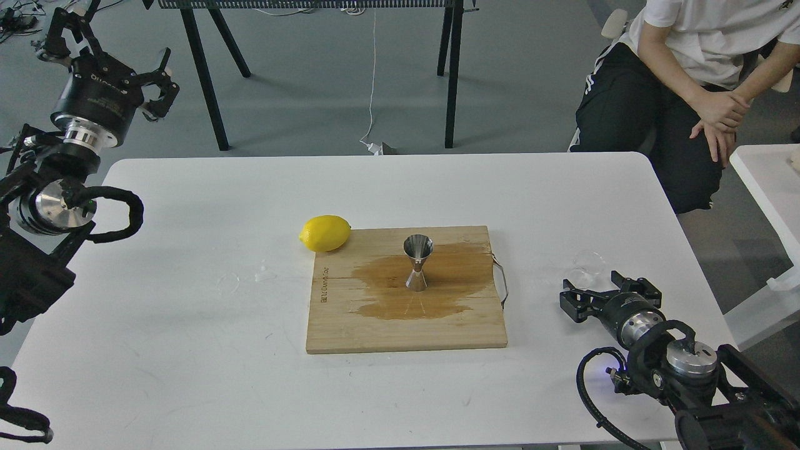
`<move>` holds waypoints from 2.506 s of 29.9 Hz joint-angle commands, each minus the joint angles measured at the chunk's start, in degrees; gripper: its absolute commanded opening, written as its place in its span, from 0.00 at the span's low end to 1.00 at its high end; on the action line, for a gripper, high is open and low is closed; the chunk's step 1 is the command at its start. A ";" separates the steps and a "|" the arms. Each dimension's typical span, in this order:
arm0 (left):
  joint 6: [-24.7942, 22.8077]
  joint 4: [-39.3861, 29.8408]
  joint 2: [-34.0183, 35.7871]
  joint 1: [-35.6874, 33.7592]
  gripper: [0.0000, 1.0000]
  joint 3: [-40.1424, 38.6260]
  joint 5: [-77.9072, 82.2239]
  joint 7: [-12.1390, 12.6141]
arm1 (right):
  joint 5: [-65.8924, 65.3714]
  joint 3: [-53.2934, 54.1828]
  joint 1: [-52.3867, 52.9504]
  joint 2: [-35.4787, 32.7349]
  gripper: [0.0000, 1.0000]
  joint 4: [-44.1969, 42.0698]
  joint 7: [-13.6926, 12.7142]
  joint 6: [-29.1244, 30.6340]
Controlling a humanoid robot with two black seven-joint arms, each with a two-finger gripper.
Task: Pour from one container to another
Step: 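Move the right gripper toward the small clear glass cup, then grasp the clear glass cup with the right gripper and lift it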
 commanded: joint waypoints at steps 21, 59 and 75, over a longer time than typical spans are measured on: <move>0.00 -0.07 0.09 0.18 1.00 -0.57 0.08 -0.02 | -0.87 -0.44 0.88 1.36 0.82 -0.49 0.09 1.91; 0.00 -0.07 0.62 0.18 1.00 -0.57 0.08 -0.10 | -0.95 -0.35 -1.84 -0.48 0.22 9.86 -1.32 6.05; 0.00 -0.16 1.58 0.18 1.00 -0.57 0.08 -0.02 | -17.81 -2.90 -0.79 -4.44 0.20 27.27 -1.05 -1.25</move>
